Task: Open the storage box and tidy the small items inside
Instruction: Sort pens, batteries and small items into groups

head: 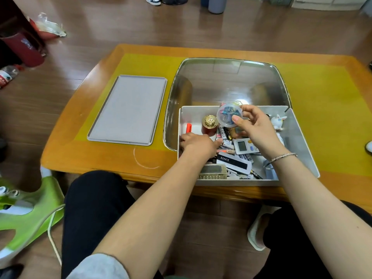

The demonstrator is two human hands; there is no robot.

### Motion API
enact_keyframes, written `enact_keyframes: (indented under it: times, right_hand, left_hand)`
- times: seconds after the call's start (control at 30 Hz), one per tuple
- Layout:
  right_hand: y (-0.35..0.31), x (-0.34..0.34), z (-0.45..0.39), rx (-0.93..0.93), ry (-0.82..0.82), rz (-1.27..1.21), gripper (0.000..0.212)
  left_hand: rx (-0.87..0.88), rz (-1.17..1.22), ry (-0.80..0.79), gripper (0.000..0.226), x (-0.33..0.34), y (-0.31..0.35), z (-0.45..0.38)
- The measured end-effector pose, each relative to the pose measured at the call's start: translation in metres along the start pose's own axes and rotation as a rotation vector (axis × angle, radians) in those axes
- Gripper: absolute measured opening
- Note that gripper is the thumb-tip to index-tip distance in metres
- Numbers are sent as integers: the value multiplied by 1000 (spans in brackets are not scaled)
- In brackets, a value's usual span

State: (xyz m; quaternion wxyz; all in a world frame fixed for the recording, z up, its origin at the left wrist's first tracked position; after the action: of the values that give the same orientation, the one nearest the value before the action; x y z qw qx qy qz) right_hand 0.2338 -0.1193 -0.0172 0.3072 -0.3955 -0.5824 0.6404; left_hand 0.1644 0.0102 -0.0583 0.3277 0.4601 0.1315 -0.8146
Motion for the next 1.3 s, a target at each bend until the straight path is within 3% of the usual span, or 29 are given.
enact_keyframes:
  times: [0.23,0.37,0.5,0.6,0.67,0.8,0.9,1.1,1.3]
  right_hand:
    - [1,-2,2,7,27,0,31]
    - [2,-4,2,15,51,-31,31]
    - [3,-5,3,9,63,-58,29]
    - [1,-7,2,-1,115,-85,28]
    - [-2,-9,1,-12,148,-100,24]
    - [-9,-7,-2,-6,135,-69,19]
    - [-19,1,-8,-64,53,57,17]
    - [-28,32,-39,-151,-88,325,32]
    - [-20,59,-58,-188,-203,534,23]
  left_hand:
    - [-2,205,133,49,-1,-1,5]
    - [10,195,121,49,-4,-3,8]
    - [37,375,211,56,-6,-2,18]
    - [141,440,419,57,-5,-5,29]
    - [264,402,523,46,-2,-7,38]
    - [528,265,522,26,12,-6,51]
    - [560,302,480,31,15,-10,50]
    - [310,61,129,87,18,-20,24]
    - [324,-75,151,101,15,-22,31]
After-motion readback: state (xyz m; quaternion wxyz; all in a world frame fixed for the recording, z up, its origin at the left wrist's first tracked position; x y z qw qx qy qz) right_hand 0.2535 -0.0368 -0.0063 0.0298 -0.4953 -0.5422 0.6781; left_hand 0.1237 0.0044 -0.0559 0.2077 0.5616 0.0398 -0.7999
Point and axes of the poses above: each hand's wrist, its own z-axis away from the middle knuckle, its own x-axis out of the palm, y = z × x, the point moved 2 cm from there along -z, towards the middle knuckle, and after that the axes turned 2 degrees about z, right-handed, at the moved point
